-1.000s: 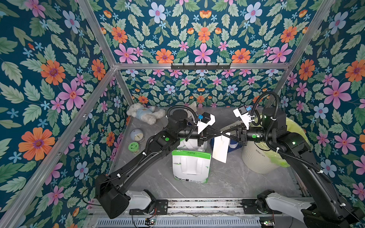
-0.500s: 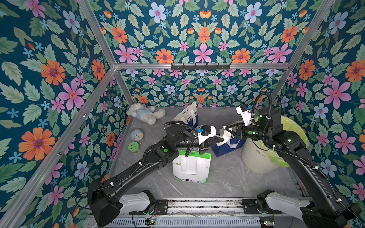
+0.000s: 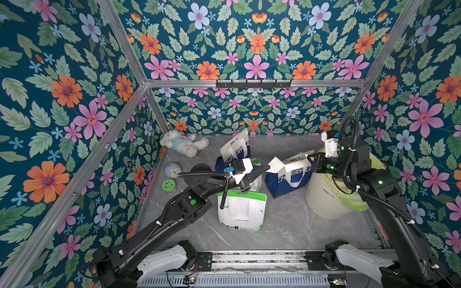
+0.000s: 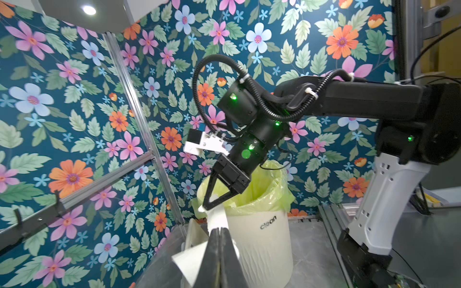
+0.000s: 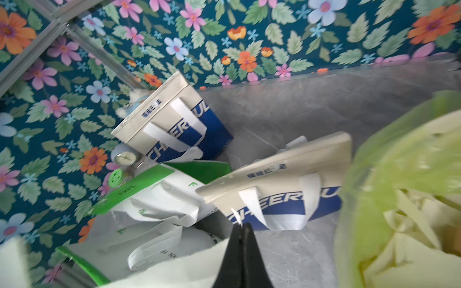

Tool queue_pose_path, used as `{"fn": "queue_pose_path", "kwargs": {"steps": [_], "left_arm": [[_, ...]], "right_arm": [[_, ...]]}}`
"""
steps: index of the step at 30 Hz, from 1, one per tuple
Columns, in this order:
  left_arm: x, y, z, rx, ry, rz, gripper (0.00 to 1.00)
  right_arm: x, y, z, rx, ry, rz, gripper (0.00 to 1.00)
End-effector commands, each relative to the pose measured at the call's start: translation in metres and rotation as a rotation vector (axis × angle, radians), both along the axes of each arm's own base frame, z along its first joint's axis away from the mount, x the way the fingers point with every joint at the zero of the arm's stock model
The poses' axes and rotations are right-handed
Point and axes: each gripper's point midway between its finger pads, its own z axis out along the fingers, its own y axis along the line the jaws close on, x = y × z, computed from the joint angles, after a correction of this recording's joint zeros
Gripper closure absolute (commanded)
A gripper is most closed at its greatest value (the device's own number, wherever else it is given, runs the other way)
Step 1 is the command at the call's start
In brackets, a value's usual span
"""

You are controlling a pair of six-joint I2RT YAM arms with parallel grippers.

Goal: Shred takeout receipts and throw away
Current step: Shred the takeout receipt, then place the takeout receipt in the trash bin.

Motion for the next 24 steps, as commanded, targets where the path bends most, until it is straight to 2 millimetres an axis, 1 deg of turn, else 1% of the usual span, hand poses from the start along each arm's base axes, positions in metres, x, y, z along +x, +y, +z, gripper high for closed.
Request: {"fn": "queue_pose_path", "kwargs": {"steps": [1,3,4,8,10,11,15,18,20,22,24], "left_arm": [[0.008,0.006,0.009,-0.022,-0.012,0.066,1.00],[0.012,0.005,0.005,-0.009,-0.001,0.077,1.00],[0.014,0.003,0.002,0.000,0.008,0.077,1.00],[0.018,-0.005,-0.004,0.017,0.038,0.060,1.00],[0.019,-0.009,-0.005,0.023,0.046,0.048,1.00],[0.019,-0.010,-0.006,0.025,0.049,0.043,1.00],[0.020,-0.014,-0.006,0.029,0.051,0.030,1.00],[0.021,-0.018,-0.008,0.037,0.067,0.014,1.00],[0.021,-0.021,-0.011,0.045,0.081,0.005,1.00],[0.023,-0.023,-0.013,0.052,0.096,-0.001,1.00],[0.024,-0.027,-0.018,0.064,0.114,-0.008,1.00]], "right_arm": [[-0.009,-0.035,0.015,-0.053,-0.057,-0.161,1.00],[-0.017,-0.054,0.029,-0.062,-0.118,-0.250,1.00],[-0.024,-0.068,0.038,-0.065,-0.161,-0.315,1.00],[-0.054,-0.117,0.064,-0.096,-0.336,-0.540,1.00],[-0.069,-0.136,0.073,-0.125,-0.402,-0.621,1.00],[-0.073,-0.140,0.075,-0.144,-0.428,-0.639,1.00],[-0.075,-0.149,0.073,-0.208,-0.461,-0.679,1.00],[-0.070,-0.150,0.070,-0.243,-0.495,-0.685,1.00],[-0.066,-0.150,0.065,-0.273,-0.510,-0.682,1.00],[-0.062,-0.146,0.055,-0.281,-0.497,-0.664,1.00],[-0.059,-0.138,0.039,-0.269,-0.450,-0.614,1.00]]}}
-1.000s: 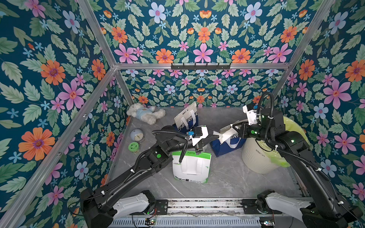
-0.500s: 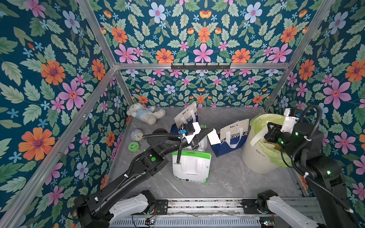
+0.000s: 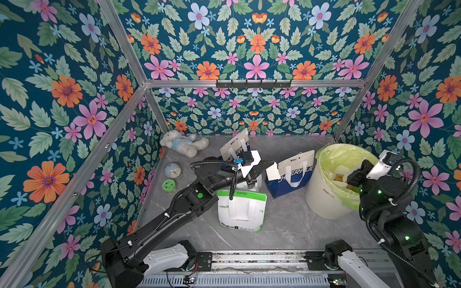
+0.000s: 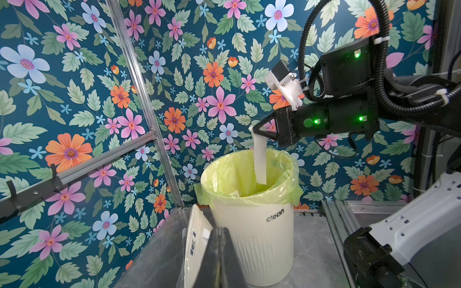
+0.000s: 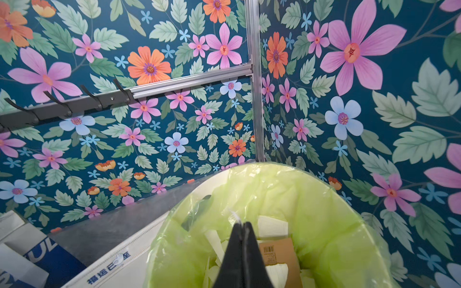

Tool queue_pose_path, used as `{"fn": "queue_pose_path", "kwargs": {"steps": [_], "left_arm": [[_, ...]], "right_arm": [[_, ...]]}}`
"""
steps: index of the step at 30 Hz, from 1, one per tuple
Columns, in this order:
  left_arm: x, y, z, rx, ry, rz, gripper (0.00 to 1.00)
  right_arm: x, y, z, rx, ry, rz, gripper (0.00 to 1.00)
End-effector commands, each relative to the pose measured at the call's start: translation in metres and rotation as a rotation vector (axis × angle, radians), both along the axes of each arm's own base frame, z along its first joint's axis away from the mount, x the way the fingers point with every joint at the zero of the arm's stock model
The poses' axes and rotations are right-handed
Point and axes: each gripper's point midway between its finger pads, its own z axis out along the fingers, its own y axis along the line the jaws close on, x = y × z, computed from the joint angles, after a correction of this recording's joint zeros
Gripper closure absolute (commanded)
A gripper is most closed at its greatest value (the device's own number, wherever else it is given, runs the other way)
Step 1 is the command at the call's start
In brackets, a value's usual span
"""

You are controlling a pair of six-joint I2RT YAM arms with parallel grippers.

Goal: Shred takeout receipts and throw away
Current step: Place the takeout receipt in the trash bin.

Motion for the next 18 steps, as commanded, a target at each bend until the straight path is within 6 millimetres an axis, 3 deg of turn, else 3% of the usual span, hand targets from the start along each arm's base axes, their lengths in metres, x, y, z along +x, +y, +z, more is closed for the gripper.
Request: {"fn": "queue_pose_path", "kwargs": {"steps": [1,4,5,8,10,18], "left_arm": [[0.000,-0.004,-0.002,0.004,0.029,-0.025,1.00],[0.002,-0.011,-0.008,0.022,0.053,-0.039,1.00],[0.003,-0.012,-0.010,0.024,0.060,-0.042,1.00],[0.005,-0.016,-0.013,0.032,0.077,-0.051,1.00],[0.006,-0.018,-0.015,0.033,0.085,-0.051,1.00],[0.006,-0.012,-0.007,-0.048,0.104,-0.045,1.00]], "right_arm": [[0.003,0.008,-0.006,0.015,0.009,0.044,0.93],[0.003,0.017,-0.038,0.091,0.131,0.084,0.47],[0.003,0.022,-0.049,0.104,0.188,0.104,0.38],[0.003,0.037,-0.072,0.144,0.325,0.169,0.28],[0.003,0.047,-0.075,0.171,0.362,0.220,0.25],[-0.008,0.087,-0.045,0.251,0.313,0.464,0.13]]}}
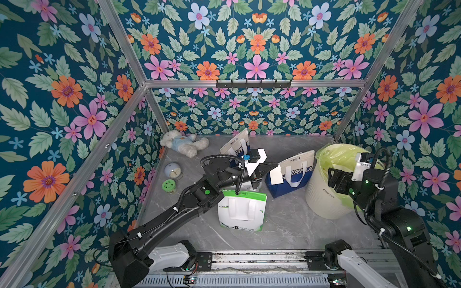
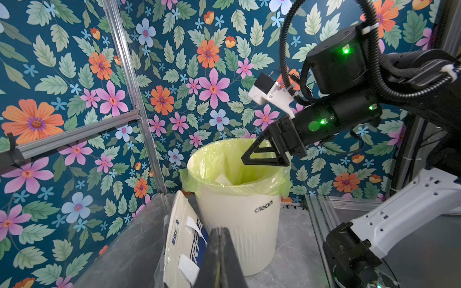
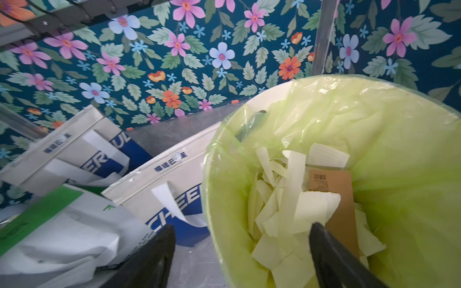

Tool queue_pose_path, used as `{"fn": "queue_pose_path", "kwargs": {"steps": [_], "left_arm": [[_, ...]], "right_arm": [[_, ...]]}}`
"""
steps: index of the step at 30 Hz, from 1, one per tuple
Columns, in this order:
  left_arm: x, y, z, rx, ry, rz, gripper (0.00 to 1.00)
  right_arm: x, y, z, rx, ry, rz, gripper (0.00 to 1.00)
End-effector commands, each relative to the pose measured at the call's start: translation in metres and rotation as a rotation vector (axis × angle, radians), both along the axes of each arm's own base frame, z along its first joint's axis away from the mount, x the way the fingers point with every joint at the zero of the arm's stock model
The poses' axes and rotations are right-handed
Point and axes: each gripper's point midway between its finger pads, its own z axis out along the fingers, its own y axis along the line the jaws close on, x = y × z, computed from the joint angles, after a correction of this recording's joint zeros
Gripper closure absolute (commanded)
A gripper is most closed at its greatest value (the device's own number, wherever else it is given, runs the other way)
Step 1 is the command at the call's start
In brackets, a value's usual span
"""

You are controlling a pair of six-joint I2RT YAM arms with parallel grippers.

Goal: Shred takeout receipts and throw away
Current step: Place the takeout receipt in the trash bin, then shred the takeout receipt.

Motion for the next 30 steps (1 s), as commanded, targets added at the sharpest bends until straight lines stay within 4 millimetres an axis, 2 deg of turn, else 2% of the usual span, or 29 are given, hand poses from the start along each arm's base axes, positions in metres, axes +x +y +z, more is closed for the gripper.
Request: {"fn": "queue_pose_path", "kwargs": {"steps": [1,3,8,13,15,19,23,30], "left_arm": [[-0.002,0.006,0.020,-0.095,-0.002,0.002,1.00],[-0.001,0.007,0.024,-0.132,0.019,0.000,1.00],[-0.004,0.008,0.035,-0.228,0.089,-0.042,1.00],[-0.010,0.012,0.049,-0.329,0.137,-0.096,1.00],[-0.011,0.014,0.055,-0.365,0.158,-0.112,1.00],[-0.017,0.019,0.067,-0.432,0.186,-0.158,1.00],[-0.018,0.025,0.075,-0.477,0.200,-0.164,1.00],[-0.018,0.024,0.076,-0.501,0.219,-0.174,1.00]], "right_arm": [[-0.008,0.032,0.007,0.088,-0.004,0.173,0.13],[-0.012,0.049,0.015,0.118,-0.039,0.280,0.13],[-0.029,0.117,0.039,0.254,-0.095,0.693,0.13],[-0.038,0.158,0.067,0.458,-0.186,0.964,0.13],[-0.039,0.165,0.071,0.501,-0.212,1.022,0.15],[-0.035,0.173,0.066,0.544,-0.237,1.076,0.19],[-0.038,0.179,0.067,0.566,-0.268,1.128,0.28],[-0.041,0.186,0.076,0.550,-0.301,1.155,0.68]]}}
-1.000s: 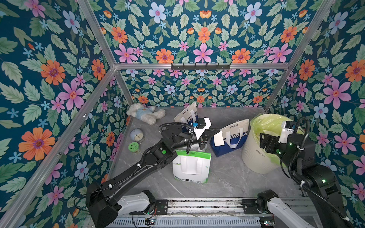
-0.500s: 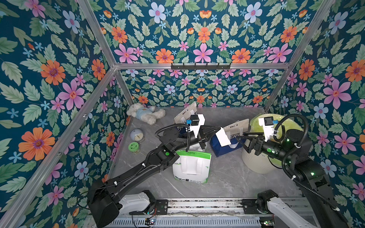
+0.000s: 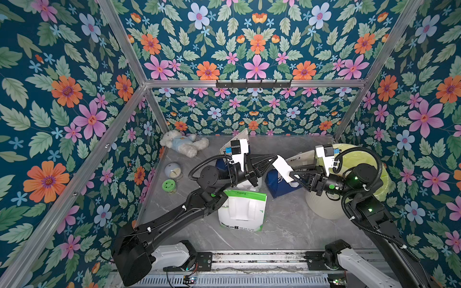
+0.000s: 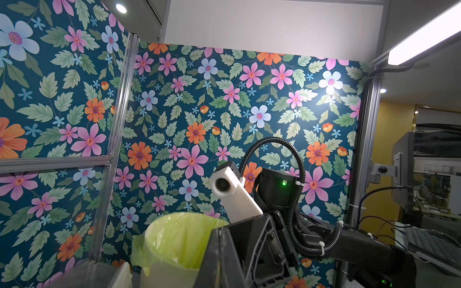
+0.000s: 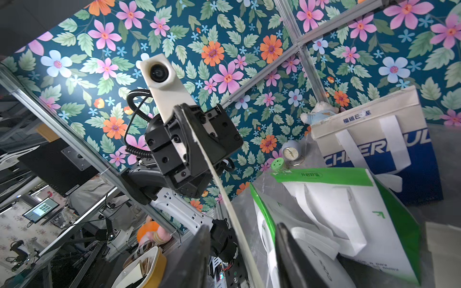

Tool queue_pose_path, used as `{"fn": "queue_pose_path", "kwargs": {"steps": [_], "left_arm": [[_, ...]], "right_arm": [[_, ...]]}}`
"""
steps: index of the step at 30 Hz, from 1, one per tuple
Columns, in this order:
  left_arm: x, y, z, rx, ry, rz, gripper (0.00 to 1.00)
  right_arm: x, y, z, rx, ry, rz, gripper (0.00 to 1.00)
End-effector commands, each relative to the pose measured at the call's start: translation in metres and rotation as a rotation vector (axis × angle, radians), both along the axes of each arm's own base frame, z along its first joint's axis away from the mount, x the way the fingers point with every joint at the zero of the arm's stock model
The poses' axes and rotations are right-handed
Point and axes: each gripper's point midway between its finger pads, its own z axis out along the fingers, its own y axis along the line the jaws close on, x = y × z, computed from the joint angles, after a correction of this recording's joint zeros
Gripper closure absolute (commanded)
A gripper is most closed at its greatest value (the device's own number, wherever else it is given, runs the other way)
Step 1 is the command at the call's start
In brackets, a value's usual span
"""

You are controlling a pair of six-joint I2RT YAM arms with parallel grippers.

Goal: Shred takeout receipts and throw away
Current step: Shred the takeout receipt.

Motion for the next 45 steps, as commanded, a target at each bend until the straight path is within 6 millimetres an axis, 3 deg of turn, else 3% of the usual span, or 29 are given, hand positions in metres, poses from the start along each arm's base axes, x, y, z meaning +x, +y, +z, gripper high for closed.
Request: {"fn": "queue_pose_path", "kwargs": {"steps": [1,5,9,13,19,23,29,33,41,45], "left_arm": [[-0.004,0.007,0.013,-0.064,-0.012,-0.013,1.00],[-0.006,0.006,0.015,-0.067,-0.012,-0.019,1.00],[-0.007,0.002,0.014,-0.044,-0.005,-0.035,0.98],[-0.009,-0.011,0.008,0.126,-0.054,-0.022,0.01],[-0.016,-0.010,-0.022,0.548,-0.225,0.046,0.01],[-0.034,0.000,-0.035,0.676,-0.368,0.000,0.01],[-0.047,-0.008,-0.056,0.829,-0.364,-0.186,0.09],[-0.042,-0.019,-0.070,0.866,-0.334,-0.237,0.15],[-0.041,-0.036,-0.075,0.833,-0.305,-0.319,0.43],[-0.045,-0.037,-0.070,0.781,-0.312,-0.333,0.50]], "right_arm": [[-0.003,0.003,0.015,0.025,-0.059,0.018,0.74],[0.001,0.005,0.014,0.019,-0.042,-0.002,0.97],[0.001,0.004,0.012,0.006,-0.024,-0.015,1.00],[-0.008,0.000,0.004,-0.080,-0.017,-0.018,1.00],[-0.035,-0.002,-0.010,-0.230,-0.018,0.066,1.00],[-0.043,-0.001,-0.020,-0.267,0.016,0.120,1.00],[-0.047,0.001,-0.025,-0.285,0.045,0.161,1.00],[-0.050,0.001,-0.026,-0.294,0.052,0.175,1.00],[-0.051,0.001,-0.029,-0.293,0.064,0.180,1.00],[-0.048,0.000,-0.032,-0.301,0.075,0.167,1.00]]}}
